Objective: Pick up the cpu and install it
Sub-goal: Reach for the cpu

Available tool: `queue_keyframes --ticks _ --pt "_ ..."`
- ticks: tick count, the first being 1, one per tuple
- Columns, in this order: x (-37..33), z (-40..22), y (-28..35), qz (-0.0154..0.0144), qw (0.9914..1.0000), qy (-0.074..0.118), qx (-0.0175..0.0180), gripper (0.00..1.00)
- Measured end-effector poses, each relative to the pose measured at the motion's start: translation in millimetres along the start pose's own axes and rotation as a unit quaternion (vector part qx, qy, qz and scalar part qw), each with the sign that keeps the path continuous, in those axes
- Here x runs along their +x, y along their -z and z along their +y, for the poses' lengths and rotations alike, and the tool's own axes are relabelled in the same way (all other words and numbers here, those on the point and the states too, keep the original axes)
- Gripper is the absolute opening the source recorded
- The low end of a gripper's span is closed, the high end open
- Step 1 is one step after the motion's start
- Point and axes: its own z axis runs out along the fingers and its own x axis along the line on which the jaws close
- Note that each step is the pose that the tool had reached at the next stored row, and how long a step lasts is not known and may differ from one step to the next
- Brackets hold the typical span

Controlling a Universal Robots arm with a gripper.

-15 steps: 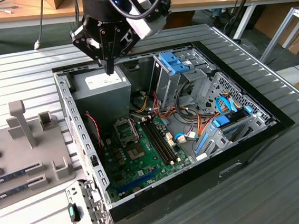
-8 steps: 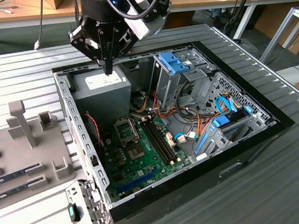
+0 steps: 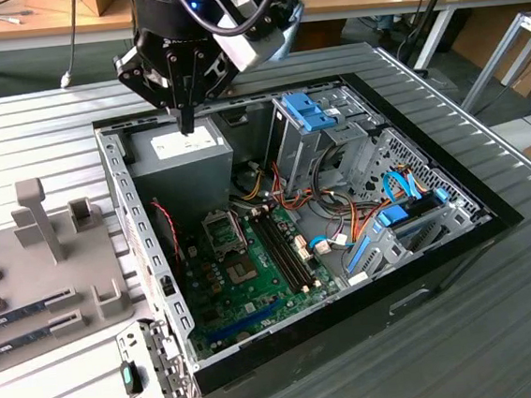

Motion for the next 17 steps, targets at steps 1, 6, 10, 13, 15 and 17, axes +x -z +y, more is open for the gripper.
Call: queue_keyframes --ticks 1,6,10,13,15,17 --pt "0.6 0.0 0.0 0.0000 1.00000 0.000 0.0000 0.11" --pt "3.9 -0.3 0.0 0.0000 1.00000 0.000 -0.0001 0.11" --pt "6.5 -0.5 0.1 0.0000 1.00000 0.000 -0.0001 0.11" --pt "8.4 -0.6 0.2 0.0000 1.00000 0.000 -0.0001 0.11" --pt "9.6 -0.7 0.2 0.0000 1.00000 0.000 0.0000 0.11" --pt "11.1 -0.8 0.3 0.0000 1.00000 0.000 -0.0001 0.11"
